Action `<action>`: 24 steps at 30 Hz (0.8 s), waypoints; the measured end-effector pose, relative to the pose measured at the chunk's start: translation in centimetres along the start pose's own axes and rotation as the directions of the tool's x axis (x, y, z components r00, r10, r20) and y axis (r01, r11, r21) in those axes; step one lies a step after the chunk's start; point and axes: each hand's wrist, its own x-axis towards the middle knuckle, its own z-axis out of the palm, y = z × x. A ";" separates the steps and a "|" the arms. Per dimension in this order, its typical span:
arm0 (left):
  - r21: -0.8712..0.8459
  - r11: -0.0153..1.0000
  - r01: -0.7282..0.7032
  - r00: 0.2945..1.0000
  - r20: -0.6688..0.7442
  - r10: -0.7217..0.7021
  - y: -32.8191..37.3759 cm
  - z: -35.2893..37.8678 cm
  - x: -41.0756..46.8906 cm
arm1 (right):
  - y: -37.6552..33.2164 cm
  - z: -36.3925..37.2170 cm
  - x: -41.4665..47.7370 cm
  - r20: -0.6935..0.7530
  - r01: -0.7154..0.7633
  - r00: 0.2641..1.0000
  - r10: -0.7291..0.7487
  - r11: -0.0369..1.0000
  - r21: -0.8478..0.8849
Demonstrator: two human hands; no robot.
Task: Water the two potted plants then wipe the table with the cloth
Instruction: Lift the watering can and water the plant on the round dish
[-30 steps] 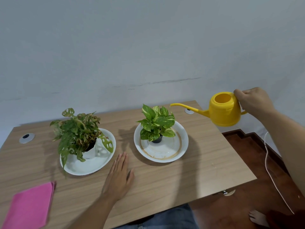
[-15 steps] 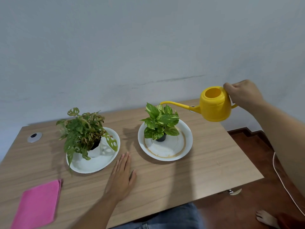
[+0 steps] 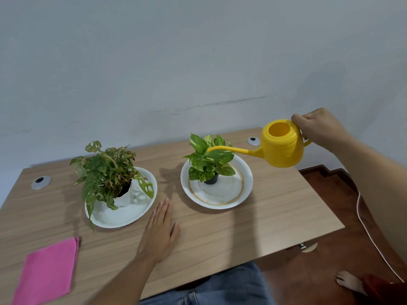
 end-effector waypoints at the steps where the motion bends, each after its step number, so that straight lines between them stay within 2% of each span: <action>1: 0.000 1.000 0.000 1.000 0.002 0.000 0.0 0.0 0.0 | 0.3 -0.2 -0.1 0.004 0.000 1.000 0.000 1.000 0.002; 6: 0.015 1.000 0.002 1.000 0.003 -0.002 0.1 0.0 0.0 | 1.6 -1.8 -0.9 -0.007 -0.034 0.999 0.034 0.999 -0.006; 17: -0.002 1.000 -0.002 1.000 -0.016 0.002 0.0 0.0 -0.1 | 3.4 -3.8 -1.3 -0.124 -0.139 0.984 0.131 0.989 -0.054; 24: -0.020 1.000 -0.014 1.000 -0.019 0.014 -0.1 0.1 0.0 | 2.0 -2.7 -0.9 -0.136 -0.126 0.983 0.122 0.992 -0.021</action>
